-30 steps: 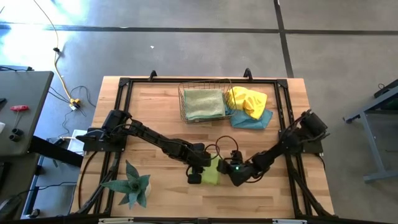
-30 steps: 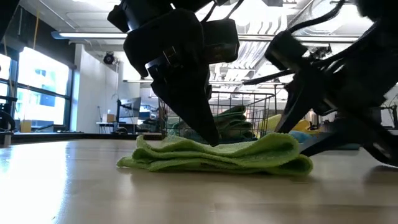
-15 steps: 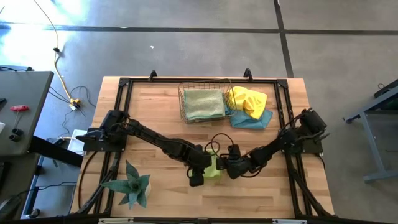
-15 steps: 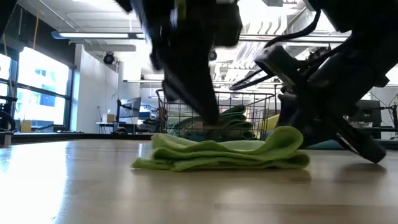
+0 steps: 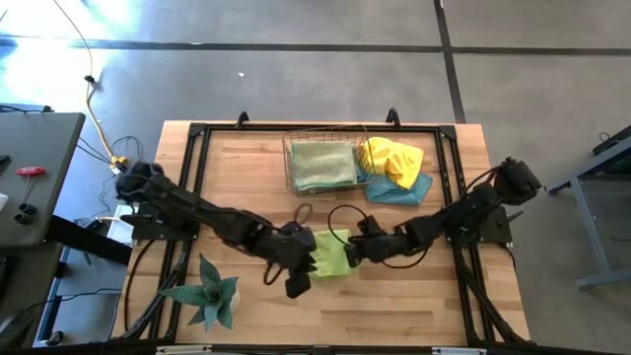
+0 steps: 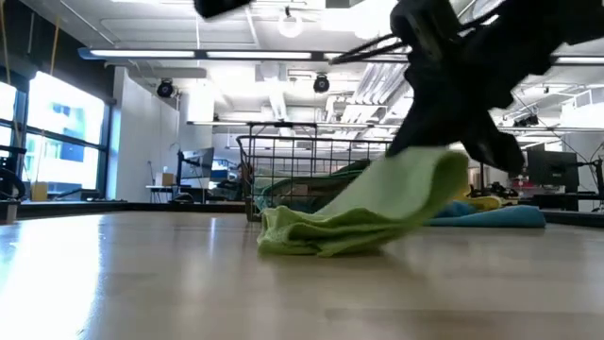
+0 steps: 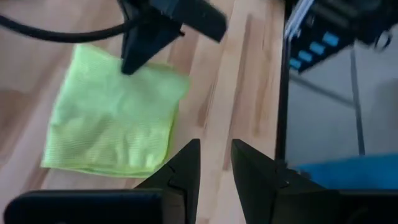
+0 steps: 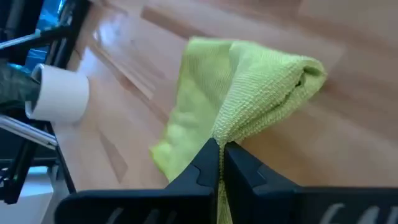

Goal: Fold microfiber towels
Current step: Stack the green towel on top of the stacked towels into the wire basket

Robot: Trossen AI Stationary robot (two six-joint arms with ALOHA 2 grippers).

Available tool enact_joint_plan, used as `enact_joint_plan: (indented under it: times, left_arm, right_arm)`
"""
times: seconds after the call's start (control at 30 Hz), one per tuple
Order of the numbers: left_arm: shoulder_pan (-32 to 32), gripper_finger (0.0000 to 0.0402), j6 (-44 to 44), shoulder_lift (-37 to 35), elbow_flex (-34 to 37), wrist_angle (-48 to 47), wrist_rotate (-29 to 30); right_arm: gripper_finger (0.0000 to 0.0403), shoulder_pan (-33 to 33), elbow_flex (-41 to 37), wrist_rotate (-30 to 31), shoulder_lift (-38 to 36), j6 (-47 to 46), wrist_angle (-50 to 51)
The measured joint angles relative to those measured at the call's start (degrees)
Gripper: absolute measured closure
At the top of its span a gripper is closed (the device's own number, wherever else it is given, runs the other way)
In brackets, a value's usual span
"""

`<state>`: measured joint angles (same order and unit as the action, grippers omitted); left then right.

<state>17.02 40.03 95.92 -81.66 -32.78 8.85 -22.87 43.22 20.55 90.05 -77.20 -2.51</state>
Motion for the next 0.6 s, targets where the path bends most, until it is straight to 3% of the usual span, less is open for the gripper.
enact_joint_plan:
  times: [0.33,0.6]
  left_arm:
    - [2.96,0.0321,1.40,-10.53,-0.01,-0.38,10.10]
    - [0.37,0.0321,-8.13,-18.43,-0.01,-0.19,13.10]
  right_arm:
    - [0.0403,11.98,0.15,-12.96,-4.25,9.61,-12.96]
    - [0.0403,21.87,1.83,-19.79,-4.23,10.51,-23.86]
